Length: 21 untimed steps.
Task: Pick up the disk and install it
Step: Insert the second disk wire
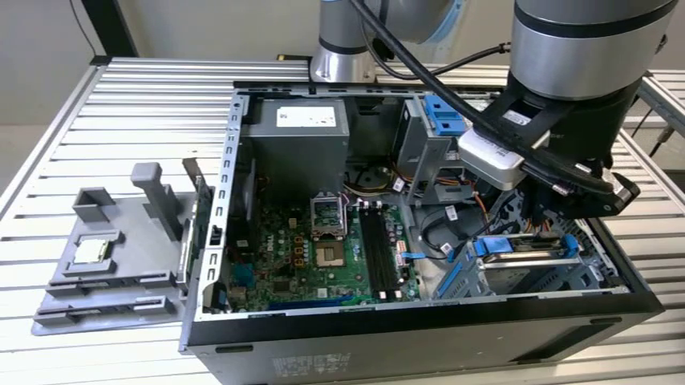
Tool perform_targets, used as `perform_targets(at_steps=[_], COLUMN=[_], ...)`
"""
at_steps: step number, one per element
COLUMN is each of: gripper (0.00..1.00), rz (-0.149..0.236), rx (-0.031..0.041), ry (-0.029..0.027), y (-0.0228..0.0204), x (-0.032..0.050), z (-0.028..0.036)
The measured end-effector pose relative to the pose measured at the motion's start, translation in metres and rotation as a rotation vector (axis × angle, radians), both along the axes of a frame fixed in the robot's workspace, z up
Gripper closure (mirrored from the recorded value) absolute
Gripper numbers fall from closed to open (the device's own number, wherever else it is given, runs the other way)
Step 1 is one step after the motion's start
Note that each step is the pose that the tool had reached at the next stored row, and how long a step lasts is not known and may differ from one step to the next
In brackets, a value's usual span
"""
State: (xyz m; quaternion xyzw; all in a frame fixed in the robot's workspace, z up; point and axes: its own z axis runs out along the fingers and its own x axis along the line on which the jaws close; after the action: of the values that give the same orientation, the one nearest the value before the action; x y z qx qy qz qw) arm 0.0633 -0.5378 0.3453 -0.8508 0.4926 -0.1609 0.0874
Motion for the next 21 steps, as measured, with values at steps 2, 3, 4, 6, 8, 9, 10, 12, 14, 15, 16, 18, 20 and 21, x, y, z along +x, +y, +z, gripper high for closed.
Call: perform_targets(at_steps=[2, 3, 4, 6, 8, 9, 10, 12, 14, 15, 16, 18, 20, 21], gripper=[1.00, 1.00, 1.00, 1.00, 1.00, 1.00, 1.00, 1.00, 1.00, 1.00, 1.00, 1.00, 1.00, 1.00], rz=[-0.020, -0.029, -0.037, -0.048, -0.056, -0.060, -0.063, -0.068, -0.072, -0.073, -0.075, -0.076, -0.076, -0.076], rx=[0.0001, 0.0000, 0.0001, 0.0002, 0.0000, -0.0002, -0.0002, -0.0002, -0.0001, 0.0000, 0.0001, -0.0001, 0.0000, 0.0000], ry=[0.0000, 0.0000, -0.0001, -0.0001, 0.0000, 0.0000, 0.0000, 0.0000, -0.0001, 0.0000, 0.0000, 0.0003, 0.0003, 0.0003], y=[0.0000, 0.0000, -0.0001, -0.0001, -0.0001, -0.0002, -0.0003, -0.0008, -0.0012, -0.0013, -0.0016, -0.0031, -0.0034, -0.0034], x=[-0.0001, -0.0003, -0.0006, -0.0015, -0.0026, -0.0035, -0.0044, -0.0065, -0.0087, -0.0098, -0.0109, -0.0126, -0.0126, -0.0126], z=[-0.0004, -0.0005, -0.0008, -0.0016, -0.0021, -0.0024, -0.0028, -0.0034, -0.0039, -0.0042, -0.0044, -0.0044, -0.0044, -0.0044])
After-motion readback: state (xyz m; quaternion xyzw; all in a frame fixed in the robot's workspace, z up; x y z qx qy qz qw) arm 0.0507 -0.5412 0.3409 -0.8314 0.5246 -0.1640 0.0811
